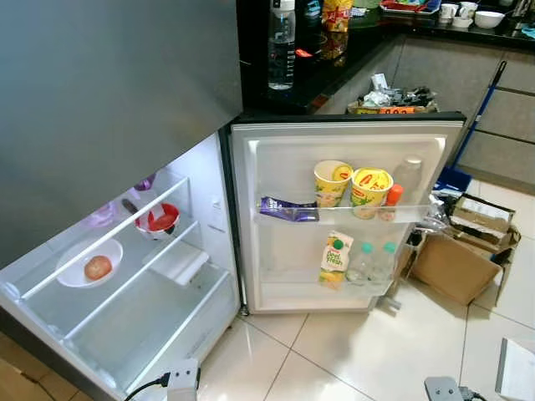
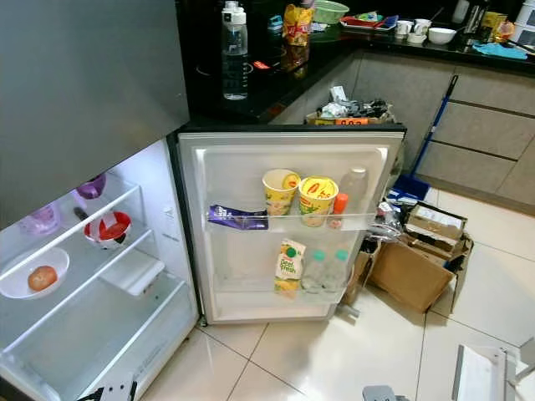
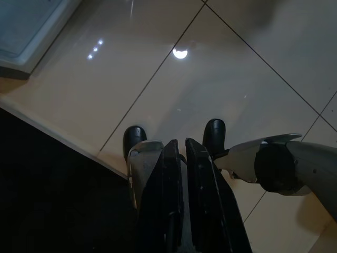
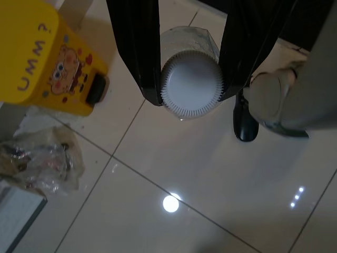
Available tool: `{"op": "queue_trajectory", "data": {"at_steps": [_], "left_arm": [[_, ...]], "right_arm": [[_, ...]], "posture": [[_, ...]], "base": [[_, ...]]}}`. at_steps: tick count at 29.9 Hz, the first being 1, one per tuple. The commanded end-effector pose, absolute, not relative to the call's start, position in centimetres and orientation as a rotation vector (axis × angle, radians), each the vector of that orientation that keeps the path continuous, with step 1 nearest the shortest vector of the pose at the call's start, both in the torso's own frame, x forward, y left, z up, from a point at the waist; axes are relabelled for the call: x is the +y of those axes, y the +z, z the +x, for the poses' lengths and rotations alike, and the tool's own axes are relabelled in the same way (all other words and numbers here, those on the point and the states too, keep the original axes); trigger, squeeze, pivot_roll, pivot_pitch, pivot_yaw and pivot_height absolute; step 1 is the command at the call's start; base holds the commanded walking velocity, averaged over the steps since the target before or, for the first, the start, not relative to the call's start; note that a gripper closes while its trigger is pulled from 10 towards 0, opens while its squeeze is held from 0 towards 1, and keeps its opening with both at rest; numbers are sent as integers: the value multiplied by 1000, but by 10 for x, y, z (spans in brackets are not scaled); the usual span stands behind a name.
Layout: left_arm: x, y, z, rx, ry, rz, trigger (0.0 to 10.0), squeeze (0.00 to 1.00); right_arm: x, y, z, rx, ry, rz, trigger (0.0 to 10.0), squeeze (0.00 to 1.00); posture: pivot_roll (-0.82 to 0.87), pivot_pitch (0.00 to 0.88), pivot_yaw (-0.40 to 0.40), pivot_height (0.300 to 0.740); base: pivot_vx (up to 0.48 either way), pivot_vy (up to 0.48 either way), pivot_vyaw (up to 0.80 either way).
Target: Restocking fridge
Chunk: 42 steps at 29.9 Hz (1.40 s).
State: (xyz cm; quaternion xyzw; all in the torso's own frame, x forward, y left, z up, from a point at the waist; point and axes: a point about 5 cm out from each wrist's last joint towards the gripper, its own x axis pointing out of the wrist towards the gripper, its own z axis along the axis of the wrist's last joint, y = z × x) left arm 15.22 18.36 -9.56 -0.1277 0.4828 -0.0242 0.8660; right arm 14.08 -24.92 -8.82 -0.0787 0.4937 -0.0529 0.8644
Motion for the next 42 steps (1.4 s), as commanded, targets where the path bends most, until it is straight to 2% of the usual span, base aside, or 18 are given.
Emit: {"op": "queue_trajectory", "data": {"at_steps": [1,15,17,42], "left_arm": [[189,-96,150,1017,-45,-254,10000,0],[189,-97,147,1025,-54,-242,10000,0],[190,-97,147,1026,-58,-238,10000,0],[191,-97,145,1032,-72,-223,10000,0]], "right_arm": [[-252,-86,144,1017,-120,-172,10000,0],[-247,-92,132,1055,-112,-172,10000,0],[-246,-96,122,1085,-113,-167,10000,0],[-245,-98,116,1101,-121,-154,10000,0]], "posture": [[-76,0,-16,740],[-75,0,-14,740],[-73,0,-15,740],[-75,0,-10,740]], "base": [[0,0,0],[0,0,0],[0,0,0],[292,0,0]]}}
